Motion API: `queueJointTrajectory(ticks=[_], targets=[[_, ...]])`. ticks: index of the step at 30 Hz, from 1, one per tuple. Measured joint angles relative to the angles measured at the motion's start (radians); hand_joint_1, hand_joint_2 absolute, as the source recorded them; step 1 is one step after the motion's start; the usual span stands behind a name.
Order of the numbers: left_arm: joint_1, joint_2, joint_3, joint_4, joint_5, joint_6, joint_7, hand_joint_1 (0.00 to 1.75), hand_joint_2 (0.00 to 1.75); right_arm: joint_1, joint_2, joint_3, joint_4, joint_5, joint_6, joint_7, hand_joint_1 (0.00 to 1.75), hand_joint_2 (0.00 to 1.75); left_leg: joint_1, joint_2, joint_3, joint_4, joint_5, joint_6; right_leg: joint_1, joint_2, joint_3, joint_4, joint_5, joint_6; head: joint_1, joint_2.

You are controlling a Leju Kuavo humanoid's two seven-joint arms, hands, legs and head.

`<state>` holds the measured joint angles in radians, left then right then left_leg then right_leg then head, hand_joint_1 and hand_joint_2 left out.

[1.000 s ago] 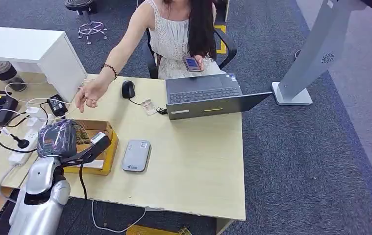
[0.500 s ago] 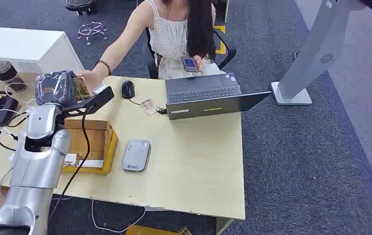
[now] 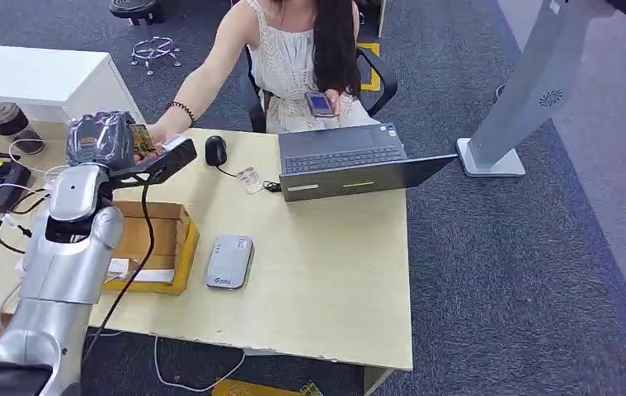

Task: Pass the card to the sensor for recognition and then transmit it.

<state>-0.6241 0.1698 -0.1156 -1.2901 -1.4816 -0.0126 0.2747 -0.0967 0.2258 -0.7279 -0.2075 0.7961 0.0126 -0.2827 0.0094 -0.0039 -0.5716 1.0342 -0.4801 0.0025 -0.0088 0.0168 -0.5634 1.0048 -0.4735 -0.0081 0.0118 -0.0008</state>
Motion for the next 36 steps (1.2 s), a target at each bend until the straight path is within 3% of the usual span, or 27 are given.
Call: queueJointTrajectory(ticks=[8,9,24,36], targets=[[0.0,0.0,-0.003,0.013,0.0,0.0,0.003,1.75,1.75,0.0,0.0,0.001,0.0,0.0,0.005,0.0,0.0,1.75,0.0,0.0,0.0,0.0,0.0,0.0,0.0,0.0,0.0,0.0,0.0,0.0,0.0,0.0],[0.0,0.0,-0.004,0.015,0.0,0.0,0.005,0.0,1.75,0.0,0.0,0.002,0.0,0.0,0.005,0.0,0.0,1.75,0.0,0.0,0.0,0.0,0.0,0.0,0.0,0.0,0.0,0.0,0.0,0.0,0.0,0.0],[0.043,0.01,-0.005,0.017,0.014,0.04,0.01,0.0,1.75,-0.001,0.0,0.003,0.0,-0.001,0.001,0.0,0.0,1.75,0.0,0.0,-0.001,0.0,0.0,0.0,0.0,0.0,0.0,0.0,0.0,0.0,0.0,0.0],[0.122,0.033,-0.005,-0.059,0.023,0.063,-0.006,0.0,1.75,-0.001,0.0,0.003,0.0,-0.008,0.0,-0.011,0.0,1.75,0.0,0.0,-0.001,0.0,0.0,0.0,0.0,0.0,0.0,0.0,0.0,0.0,0.0,0.0]])
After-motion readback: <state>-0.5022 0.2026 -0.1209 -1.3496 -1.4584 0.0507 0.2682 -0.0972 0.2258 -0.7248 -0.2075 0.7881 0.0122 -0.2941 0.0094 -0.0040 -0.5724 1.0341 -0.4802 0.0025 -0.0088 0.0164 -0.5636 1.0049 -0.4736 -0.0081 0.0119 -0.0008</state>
